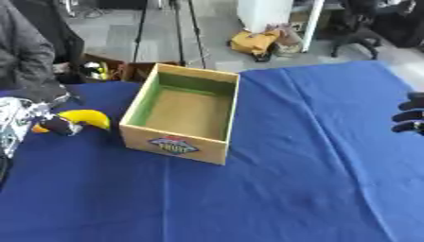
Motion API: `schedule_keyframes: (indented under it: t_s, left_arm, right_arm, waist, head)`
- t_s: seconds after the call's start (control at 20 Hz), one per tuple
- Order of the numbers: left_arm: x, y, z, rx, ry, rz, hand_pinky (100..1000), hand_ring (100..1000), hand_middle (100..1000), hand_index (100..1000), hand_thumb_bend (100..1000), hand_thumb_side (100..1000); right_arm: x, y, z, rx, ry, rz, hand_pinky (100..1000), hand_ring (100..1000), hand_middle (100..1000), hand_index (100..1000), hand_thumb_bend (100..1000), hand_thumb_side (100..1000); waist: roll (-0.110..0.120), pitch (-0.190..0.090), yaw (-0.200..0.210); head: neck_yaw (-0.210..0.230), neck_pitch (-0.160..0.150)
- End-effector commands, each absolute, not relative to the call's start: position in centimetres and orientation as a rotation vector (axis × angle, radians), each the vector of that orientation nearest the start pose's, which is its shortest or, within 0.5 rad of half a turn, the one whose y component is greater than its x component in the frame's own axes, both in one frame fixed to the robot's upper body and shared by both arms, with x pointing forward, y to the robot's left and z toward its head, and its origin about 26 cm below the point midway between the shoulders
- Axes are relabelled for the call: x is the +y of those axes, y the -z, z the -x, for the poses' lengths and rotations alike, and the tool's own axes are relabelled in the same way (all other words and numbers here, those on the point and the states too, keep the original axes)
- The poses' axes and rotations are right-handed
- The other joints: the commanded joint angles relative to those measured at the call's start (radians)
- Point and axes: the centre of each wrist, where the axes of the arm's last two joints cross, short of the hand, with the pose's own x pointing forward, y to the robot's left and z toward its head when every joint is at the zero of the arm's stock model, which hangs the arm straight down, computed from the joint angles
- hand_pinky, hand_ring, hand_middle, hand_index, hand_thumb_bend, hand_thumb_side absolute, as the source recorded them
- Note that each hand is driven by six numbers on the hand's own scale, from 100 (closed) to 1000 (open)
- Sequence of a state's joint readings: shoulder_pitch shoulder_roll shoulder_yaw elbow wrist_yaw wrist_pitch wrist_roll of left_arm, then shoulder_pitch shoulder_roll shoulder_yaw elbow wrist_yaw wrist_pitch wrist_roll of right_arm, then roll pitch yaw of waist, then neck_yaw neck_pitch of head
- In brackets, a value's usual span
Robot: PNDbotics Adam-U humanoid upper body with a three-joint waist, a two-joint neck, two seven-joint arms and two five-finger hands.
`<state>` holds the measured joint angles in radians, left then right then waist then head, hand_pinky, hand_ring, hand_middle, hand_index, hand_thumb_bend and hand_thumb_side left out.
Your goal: Pick up objects on the table and place them in the box.
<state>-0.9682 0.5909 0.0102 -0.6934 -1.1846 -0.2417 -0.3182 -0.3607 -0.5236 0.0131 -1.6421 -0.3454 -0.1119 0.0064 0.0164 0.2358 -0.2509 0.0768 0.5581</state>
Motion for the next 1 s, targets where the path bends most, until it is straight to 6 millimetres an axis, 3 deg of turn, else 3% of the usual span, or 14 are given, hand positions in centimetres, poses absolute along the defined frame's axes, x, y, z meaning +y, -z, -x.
schedule_keyframes:
  t_s: [0.05, 0.6, 1.0]
  left_arm:
    - [40.51, -21.76, -46.94, -1.07, 1.397, -1.195, 898, 814, 781, 803, 552, 304]
    - [41.2, -21.24, -46.69, -1.052, 1.363, -1.179, 884, 806, 786, 809, 514, 301]
    - [41.18, -21.08, -46.7, -1.046, 1.359, -1.163, 822, 730, 701, 765, 403, 255]
  right_arm:
    - [-32.51, -17.36, -34.91, -2.111, -0.296, 0.035, 576, 626, 626, 756, 100, 655]
    - [-32.53, -17.44, -35.02, -2.117, -0.296, 0.031, 576, 626, 625, 756, 100, 655]
    - [-32.61, -17.44, -35.07, -2.118, -0.297, 0.031, 576, 626, 625, 756, 100, 656]
  waist:
    - [-0.003, -0.015, -0.001]
    - [-0.005, 0.005, -0.015]
    - [-0.004, 0.006, -0.016]
  head:
    - [0.001, -0.013]
    - [-0.002, -0.028]
    - [-0.004, -0.023]
